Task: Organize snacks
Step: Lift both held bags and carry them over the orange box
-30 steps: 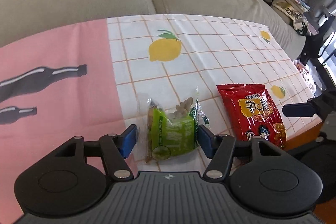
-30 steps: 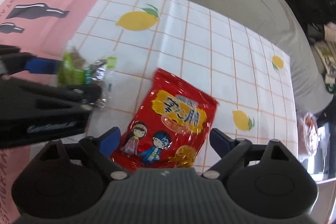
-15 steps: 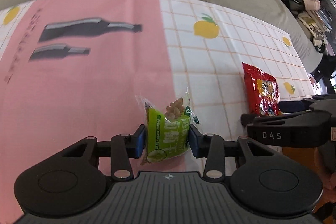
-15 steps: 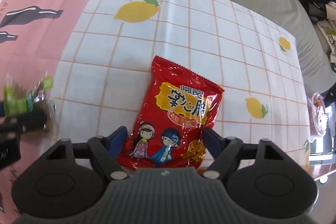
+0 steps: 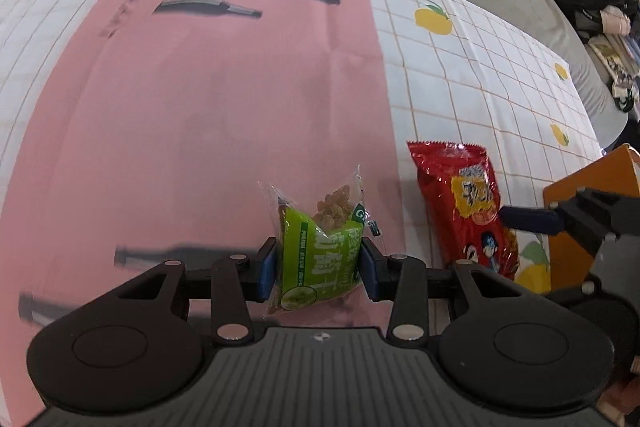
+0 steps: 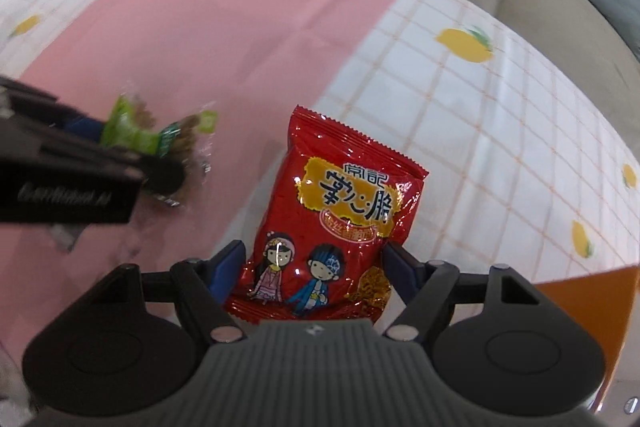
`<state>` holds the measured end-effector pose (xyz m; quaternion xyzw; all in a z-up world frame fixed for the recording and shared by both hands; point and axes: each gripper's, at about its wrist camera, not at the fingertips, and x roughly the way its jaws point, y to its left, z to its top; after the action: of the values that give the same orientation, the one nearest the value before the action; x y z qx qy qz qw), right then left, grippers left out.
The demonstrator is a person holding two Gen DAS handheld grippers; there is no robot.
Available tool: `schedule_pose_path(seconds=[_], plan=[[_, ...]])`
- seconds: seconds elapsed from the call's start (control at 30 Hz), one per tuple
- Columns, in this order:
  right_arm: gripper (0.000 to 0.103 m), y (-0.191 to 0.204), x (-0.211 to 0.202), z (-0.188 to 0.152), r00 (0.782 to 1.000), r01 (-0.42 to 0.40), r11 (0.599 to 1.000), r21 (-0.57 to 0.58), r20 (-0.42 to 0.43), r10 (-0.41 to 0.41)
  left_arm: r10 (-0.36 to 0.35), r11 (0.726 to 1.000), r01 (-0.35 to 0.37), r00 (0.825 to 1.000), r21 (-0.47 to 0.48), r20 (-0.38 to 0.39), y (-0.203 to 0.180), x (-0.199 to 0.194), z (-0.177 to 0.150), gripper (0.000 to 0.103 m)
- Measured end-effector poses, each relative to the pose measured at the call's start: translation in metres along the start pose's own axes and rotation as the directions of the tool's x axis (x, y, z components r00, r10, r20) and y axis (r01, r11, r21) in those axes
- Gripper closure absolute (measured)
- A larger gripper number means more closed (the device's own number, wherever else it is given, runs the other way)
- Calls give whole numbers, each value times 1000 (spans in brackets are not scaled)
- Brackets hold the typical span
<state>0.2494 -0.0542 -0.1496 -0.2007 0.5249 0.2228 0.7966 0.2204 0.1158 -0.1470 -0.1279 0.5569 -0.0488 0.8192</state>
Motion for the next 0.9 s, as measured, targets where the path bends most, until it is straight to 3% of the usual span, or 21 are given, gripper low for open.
schedule_pose_path(seconds=[0.17, 0.37, 0.53, 0.7, 0.8, 0.9], plan=[[25, 5, -14, -17, 998, -31, 999, 8, 57, 30, -16, 999, 17, 1000, -29, 15, 9, -6, -13, 56], [13, -4, -20, -30, 989, -11, 974, 225, 147, -22, -22, 997, 25, 999, -73, 41, 17, -9, -17, 56], [13, -14, -6, -30, 991, -36, 919, 394, 136, -19, -20, 998, 23, 999, -65, 46, 18, -10, -19, 54], [12, -8, 4, -34, 994, -35, 926, 376, 111, -8, -19, 999, 22, 998, -35, 65, 17, -10, -23, 47], [12, -1, 5, -42, 993, 0, 938, 346, 110, -40, -17, 1000, 19, 997, -22, 79, 16, -10, -25, 45], [20, 2, 2, -46, 990, 4, 944, 331, 132, -51, -11, 1000, 12, 996, -15, 92, 13, -10, -26, 48]])
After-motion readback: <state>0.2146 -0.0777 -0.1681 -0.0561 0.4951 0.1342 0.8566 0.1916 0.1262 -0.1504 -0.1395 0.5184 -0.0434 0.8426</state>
